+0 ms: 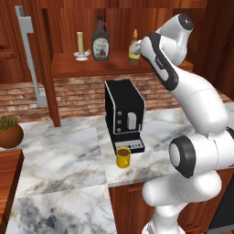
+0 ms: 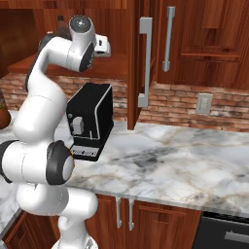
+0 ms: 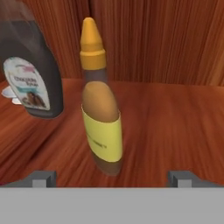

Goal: Pick the syrup bottle and honey bottle from the cabinet and place them next to the mug.

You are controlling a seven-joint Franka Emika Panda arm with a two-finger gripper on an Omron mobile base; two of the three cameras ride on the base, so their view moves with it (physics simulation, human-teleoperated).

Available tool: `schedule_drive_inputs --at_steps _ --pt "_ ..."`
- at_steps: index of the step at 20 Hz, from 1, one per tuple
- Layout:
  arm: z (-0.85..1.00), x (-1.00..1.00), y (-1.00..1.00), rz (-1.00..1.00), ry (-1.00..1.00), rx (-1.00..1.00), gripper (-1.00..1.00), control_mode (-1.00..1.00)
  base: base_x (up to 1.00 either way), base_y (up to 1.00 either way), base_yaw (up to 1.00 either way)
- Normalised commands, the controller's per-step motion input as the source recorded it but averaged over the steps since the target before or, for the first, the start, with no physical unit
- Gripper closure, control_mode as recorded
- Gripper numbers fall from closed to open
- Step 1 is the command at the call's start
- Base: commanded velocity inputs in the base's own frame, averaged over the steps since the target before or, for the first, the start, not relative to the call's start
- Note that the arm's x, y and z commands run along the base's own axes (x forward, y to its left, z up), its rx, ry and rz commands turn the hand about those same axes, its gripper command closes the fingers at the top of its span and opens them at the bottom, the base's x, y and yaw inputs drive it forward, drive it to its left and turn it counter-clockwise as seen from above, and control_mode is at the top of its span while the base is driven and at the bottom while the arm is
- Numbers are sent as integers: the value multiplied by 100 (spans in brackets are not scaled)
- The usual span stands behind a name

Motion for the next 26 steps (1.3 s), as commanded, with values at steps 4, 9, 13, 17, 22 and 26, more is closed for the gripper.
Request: schedule_drive_inputs --at_steps 4,9,13,17,22,26 --pt "-6 18 13 0 4 0 -100 -100 0 0 0" --pt "-3 22 3 0 5 0 -100 -100 0 0 0" --pt "0 19 0 0 6 0 -100 -100 0 0 0" --pt "-1 18 0 0 3 0 -100 -100 0 0 0" --pt "-4 3 0 0 0 0 -100 -100 0 0 0" --pt "-13 4 0 0 0 0 -100 -100 0 0 0"
